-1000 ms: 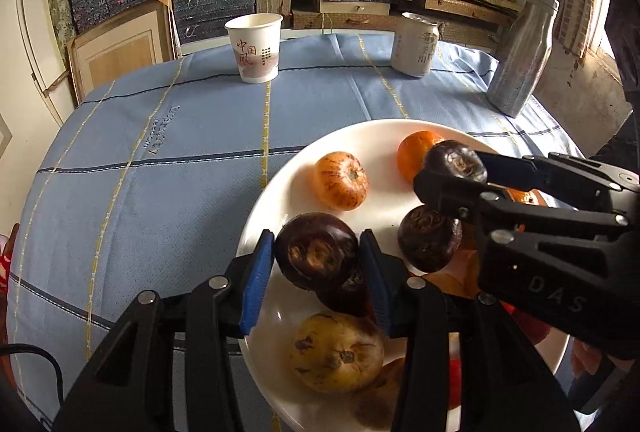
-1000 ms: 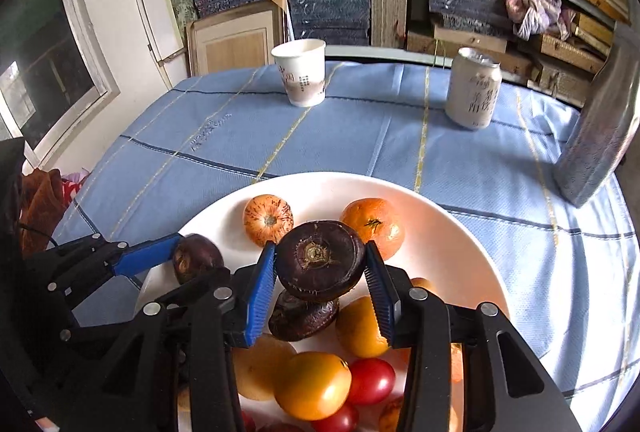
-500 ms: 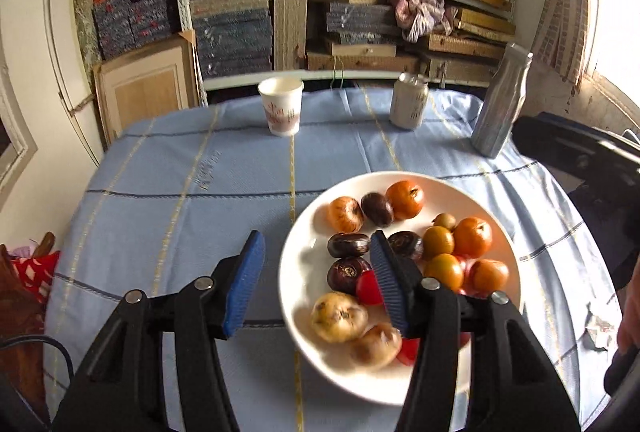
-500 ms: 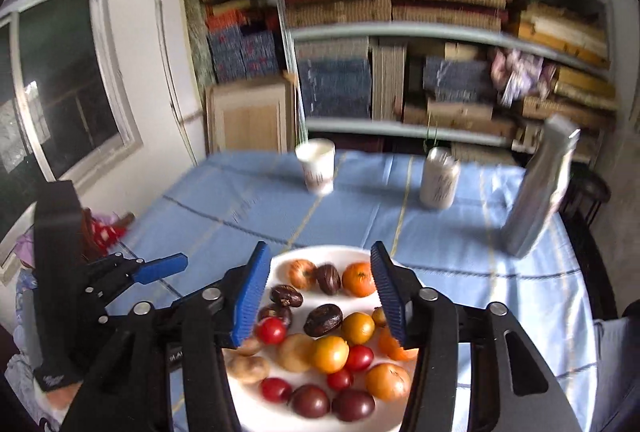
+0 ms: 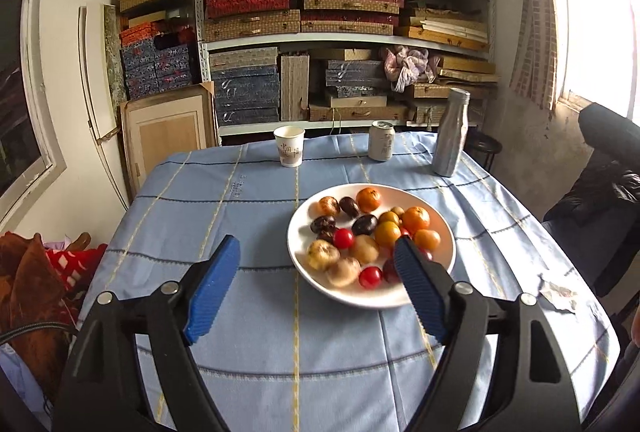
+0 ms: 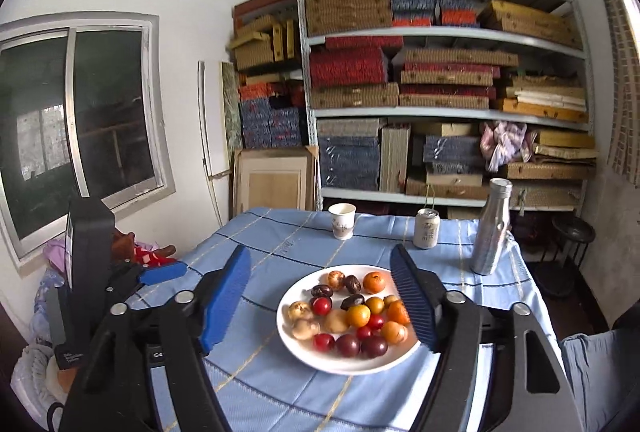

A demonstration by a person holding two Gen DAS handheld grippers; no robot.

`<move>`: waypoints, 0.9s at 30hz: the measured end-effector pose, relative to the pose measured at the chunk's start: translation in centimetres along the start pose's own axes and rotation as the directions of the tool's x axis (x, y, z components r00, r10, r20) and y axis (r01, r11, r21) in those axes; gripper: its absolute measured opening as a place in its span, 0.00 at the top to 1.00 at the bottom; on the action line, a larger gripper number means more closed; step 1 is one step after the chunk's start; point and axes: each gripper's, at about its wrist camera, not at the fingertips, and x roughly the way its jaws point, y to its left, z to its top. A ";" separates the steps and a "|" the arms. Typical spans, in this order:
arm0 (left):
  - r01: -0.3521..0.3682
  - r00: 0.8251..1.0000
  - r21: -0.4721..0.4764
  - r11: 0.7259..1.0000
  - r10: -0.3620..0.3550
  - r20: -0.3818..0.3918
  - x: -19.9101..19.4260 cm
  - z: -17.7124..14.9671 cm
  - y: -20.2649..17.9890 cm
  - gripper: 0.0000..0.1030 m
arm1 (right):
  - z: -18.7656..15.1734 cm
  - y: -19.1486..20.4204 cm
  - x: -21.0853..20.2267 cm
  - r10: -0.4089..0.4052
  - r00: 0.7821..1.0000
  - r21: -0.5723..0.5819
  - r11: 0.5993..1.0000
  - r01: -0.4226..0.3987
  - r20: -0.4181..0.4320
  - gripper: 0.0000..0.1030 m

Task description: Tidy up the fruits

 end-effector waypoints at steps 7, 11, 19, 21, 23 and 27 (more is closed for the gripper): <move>-0.024 1.000 0.033 0.999 0.024 0.001 0.4 -5.0 -2.2 0.13 | -5.8 -1.1 0.9 -0.016 0.999 0.065 0.998 0.017 -0.027 0.19; -0.032 0.999 0.037 0.999 0.034 -0.036 2.8 -6.3 -2.7 0.09 | -9.4 -3.0 4.0 -0.009 0.993 0.164 0.986 0.029 -0.118 0.19; -0.042 0.993 -0.020 0.999 0.039 -0.115 7.0 -7.5 -1.4 0.07 | -13.5 -5.1 8.2 -0.094 0.964 0.195 0.970 0.145 -0.249 0.18; -0.041 0.993 -0.012 0.999 0.039 -0.112 7.2 -7.7 -1.5 0.06 | -13.9 -5.2 8.2 -0.087 0.965 0.204 0.969 0.140 -0.249 0.13; -0.045 0.993 0.003 0.999 0.045 -0.109 7.4 -7.8 -1.7 0.05 | -14.2 -5.3 8.1 -0.088 0.966 0.200 0.970 0.139 -0.245 0.10; -0.032 0.994 0.001 0.999 0.032 -0.103 7.2 -7.9 -1.8 0.05 | -14.6 -5.4 8.3 -0.105 0.961 0.188 0.970 0.157 -0.257 0.10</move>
